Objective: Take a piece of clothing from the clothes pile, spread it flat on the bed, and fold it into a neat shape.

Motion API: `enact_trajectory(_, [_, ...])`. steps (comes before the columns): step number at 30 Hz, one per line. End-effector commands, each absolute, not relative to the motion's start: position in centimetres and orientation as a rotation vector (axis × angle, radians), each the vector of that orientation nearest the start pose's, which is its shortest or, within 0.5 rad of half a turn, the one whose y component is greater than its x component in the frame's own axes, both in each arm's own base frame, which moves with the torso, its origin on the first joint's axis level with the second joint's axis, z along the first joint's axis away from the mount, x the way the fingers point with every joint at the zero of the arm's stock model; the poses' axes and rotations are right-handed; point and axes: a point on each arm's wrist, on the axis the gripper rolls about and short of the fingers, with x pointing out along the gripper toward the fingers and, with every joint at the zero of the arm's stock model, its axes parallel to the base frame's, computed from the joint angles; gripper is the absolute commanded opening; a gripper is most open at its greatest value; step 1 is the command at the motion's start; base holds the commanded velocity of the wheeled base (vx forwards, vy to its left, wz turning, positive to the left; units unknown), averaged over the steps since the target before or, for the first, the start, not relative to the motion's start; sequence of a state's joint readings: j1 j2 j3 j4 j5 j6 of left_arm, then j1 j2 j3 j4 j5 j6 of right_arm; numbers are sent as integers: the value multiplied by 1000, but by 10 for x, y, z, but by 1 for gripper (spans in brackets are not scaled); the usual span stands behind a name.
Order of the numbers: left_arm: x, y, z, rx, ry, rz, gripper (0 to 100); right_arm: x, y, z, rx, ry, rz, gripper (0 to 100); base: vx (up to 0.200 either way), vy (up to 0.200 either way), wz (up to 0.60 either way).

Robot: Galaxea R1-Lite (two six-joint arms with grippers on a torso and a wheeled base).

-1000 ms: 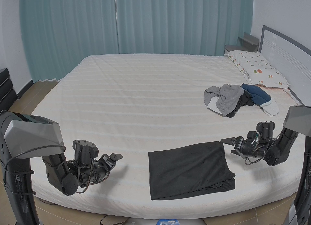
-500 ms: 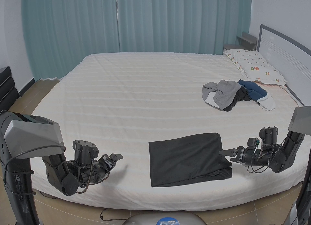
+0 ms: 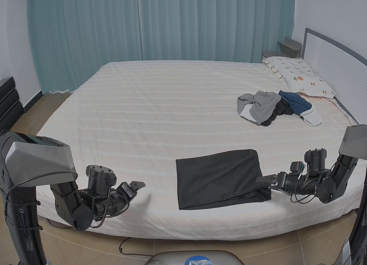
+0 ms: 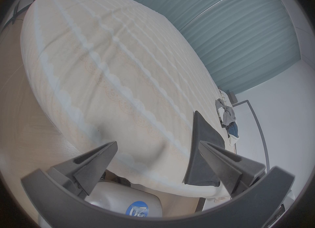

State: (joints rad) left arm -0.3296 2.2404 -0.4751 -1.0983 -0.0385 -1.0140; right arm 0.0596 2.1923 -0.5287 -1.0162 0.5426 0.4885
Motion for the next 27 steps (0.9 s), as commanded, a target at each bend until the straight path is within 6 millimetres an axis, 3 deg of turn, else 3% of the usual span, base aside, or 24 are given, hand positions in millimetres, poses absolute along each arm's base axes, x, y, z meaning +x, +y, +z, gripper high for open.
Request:
enact_trajectory(1, [290,-100,-15,-867,779,14,100,319,30,-1,618,765,408,100,0,0,0])
enact_trajectory(18, [291,-100,-15,-869,778,14,100,333,29,-15,619,769,395,100,0,0,0])
enact_trajectory(19, [291,-100,-14,-867,776,12,100,333,29,-15,621,769,394,0,0,0,0])
enact_trajectory(27, [291,-100,-14,-870,776,14,100,332,28,-15,618,775,388,0,0,0,0])
